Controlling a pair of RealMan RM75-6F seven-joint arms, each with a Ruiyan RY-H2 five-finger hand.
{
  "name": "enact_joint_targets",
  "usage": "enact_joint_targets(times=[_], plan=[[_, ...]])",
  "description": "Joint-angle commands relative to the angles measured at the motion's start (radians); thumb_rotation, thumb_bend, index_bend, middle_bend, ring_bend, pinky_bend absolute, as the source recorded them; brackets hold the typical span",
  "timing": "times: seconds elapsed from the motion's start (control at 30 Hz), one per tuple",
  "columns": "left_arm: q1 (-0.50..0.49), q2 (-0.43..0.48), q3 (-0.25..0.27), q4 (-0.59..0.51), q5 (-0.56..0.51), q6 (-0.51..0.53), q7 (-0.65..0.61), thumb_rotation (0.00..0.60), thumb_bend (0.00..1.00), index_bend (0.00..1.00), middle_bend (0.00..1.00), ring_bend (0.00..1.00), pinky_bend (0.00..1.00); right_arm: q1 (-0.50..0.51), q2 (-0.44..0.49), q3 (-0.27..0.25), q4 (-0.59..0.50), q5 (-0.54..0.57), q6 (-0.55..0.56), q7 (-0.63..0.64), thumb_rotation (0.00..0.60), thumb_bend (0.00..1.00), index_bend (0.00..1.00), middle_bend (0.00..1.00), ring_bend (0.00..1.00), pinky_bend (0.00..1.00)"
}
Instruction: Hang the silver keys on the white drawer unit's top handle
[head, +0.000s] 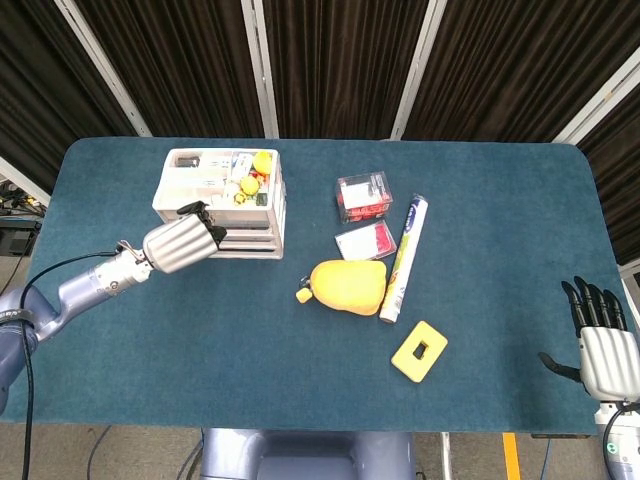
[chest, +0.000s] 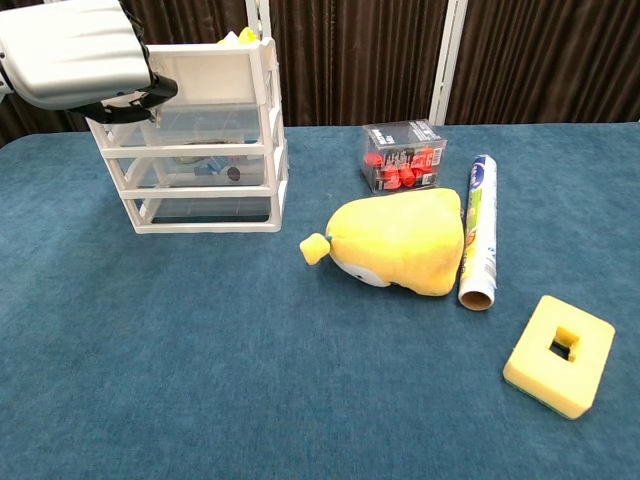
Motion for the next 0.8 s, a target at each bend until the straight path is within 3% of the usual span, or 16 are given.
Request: enact_joint_targets(times=[0.03, 0.53, 0.8], plan=[[-0.001, -0.003, 0.003, 0.004, 0.0, 0.004, -0.001, 0.6, 0.44, 0.64, 0.88, 0.8, 0.71, 0.0, 0.0, 0.0, 0.0, 0.002, -0.002, -0.001, 0.6, 0.0, 0.0, 0.0, 0.0, 0.0], [0.0, 0.001, 0.0, -0.014, -0.022, 0.018, 0.005, 0.6, 0.27, 0.51, 0.86, 0.78, 0.7, -0.001, 0.001, 0.003, -0.002, 0.004, 0.002, 0.0, 0.6, 0.0, 0.0, 0.0, 0.0, 0.0], [0.001, 0.023, -0.022, -0.058, -0.043, 0.046, 0.01, 0.6, 0.25, 0.49, 0.85, 0.77, 0.69, -0.002, 0.0, 0.003, -0.001, 0.003, 0.004, 0.0, 0.6, 0.0, 0.0, 0.0, 0.0, 0.0]])
